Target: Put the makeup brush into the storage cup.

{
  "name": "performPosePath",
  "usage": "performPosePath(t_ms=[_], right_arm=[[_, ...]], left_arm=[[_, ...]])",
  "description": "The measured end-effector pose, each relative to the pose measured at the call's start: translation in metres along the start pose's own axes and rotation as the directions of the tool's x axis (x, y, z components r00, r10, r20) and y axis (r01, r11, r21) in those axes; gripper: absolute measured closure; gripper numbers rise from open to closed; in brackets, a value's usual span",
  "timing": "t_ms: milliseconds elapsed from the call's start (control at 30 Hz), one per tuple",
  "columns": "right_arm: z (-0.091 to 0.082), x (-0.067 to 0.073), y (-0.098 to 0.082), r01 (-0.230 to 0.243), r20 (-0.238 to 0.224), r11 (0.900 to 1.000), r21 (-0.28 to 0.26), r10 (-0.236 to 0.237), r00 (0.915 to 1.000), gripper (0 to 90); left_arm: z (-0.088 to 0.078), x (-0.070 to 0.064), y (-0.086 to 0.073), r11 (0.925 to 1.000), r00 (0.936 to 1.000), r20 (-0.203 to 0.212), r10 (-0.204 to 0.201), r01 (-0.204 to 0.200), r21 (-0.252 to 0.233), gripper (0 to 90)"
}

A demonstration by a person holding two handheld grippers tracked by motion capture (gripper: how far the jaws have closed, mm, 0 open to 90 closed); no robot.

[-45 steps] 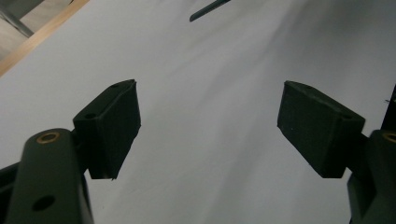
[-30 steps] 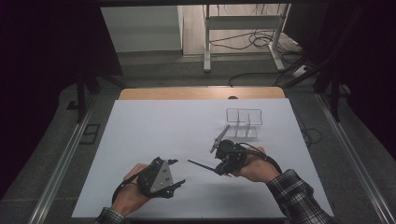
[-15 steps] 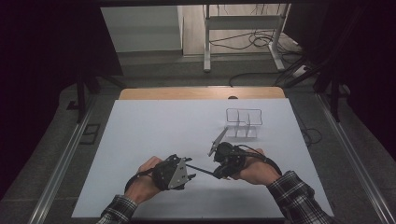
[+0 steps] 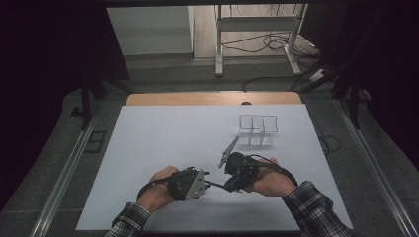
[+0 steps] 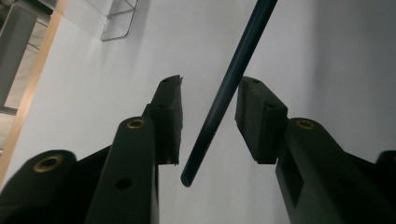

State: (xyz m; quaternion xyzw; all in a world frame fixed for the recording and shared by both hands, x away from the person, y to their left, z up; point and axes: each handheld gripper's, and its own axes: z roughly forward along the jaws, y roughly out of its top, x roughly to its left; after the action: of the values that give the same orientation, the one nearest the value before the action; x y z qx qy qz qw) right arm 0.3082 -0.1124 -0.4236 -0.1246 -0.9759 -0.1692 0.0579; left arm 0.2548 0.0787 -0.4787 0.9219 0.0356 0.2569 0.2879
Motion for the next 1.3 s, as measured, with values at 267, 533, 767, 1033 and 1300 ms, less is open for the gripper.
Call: performPosePath(t_ms=[267,533,767,1033,1300], right_arm=[[0.001,0.000,-0.001,0.013,-0.010,1.000,0.008,-0.013,0.9999,83.5],[0.001,0.000,-0.001,0.026,-0.017,1.000,0.012,-0.025,0.9995,82.7],[-0.004,-0.007,-0.004,0.000,0.027,1.000,-0.028,0.001,0.9996,74.8],[-0.011,-0.012,-0.012,-0.022,0.077,0.998,-0.067,0.028,0.9966,59.5],[-0.016,-0.016,-0.021,-0.055,0.102,0.992,-0.113,0.067,0.9925,48.8]], left_arm=[[0.001,0.001,0.001,0.9984,0.9986,0.024,0.048,-0.048,0.030,73.1],[0.002,0.000,0.001,0.9945,0.9928,0.086,0.083,-0.088,0.057,80.9],[0.004,0.003,0.000,0.9972,0.9909,0.128,0.044,-0.051,0.055,84.8],[0.002,0.006,-0.006,0.9973,0.9865,0.153,-0.058,0.050,0.055,84.8],[-0.002,0.011,-0.013,0.9886,0.9745,0.170,-0.146,0.137,0.063,84.8]])
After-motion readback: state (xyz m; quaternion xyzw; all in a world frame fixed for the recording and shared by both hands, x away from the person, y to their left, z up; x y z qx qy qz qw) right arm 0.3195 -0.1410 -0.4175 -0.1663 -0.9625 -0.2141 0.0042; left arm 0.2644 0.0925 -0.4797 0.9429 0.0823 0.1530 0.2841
